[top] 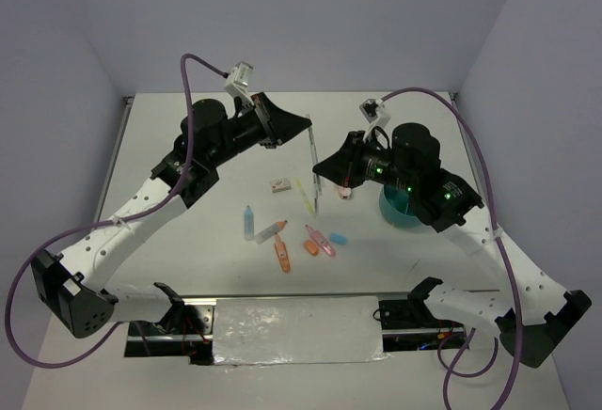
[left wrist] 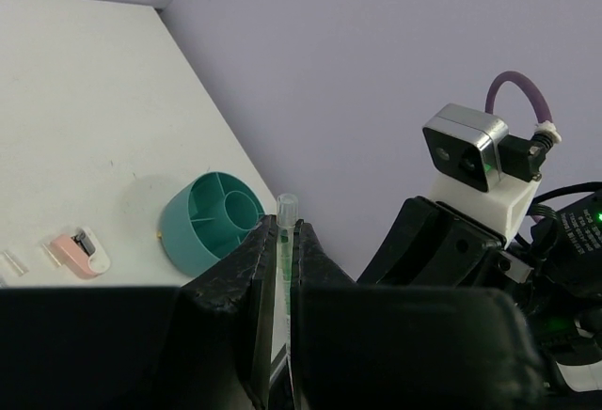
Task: Sort the stationery into containers
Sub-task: Close the pen cap on the pen.
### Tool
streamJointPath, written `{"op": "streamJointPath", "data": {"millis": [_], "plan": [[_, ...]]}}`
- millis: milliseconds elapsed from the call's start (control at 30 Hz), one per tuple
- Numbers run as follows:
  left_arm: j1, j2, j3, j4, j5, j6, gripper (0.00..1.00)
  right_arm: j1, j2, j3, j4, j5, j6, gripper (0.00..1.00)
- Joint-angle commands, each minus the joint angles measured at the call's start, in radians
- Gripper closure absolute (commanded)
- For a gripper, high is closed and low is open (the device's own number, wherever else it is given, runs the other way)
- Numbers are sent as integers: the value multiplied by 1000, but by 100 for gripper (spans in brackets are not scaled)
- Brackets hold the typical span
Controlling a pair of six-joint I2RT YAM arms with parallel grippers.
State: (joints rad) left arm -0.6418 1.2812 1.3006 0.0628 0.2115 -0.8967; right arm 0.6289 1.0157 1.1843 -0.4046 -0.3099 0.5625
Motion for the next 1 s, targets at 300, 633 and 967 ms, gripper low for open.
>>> {"op": "streamJointPath", "data": {"millis": [300,633,967], "plan": [[-21,-2,43,-190,221,171,100,-64,17,127,230,-18,-42,100],[-19,-17,-44,-92,212,-14,100,-64,-9,69,309,-54,-85,100],[-22,-11,-76,-38,262,-145,100,-66,-11,81,308,40,-141,100]]}}
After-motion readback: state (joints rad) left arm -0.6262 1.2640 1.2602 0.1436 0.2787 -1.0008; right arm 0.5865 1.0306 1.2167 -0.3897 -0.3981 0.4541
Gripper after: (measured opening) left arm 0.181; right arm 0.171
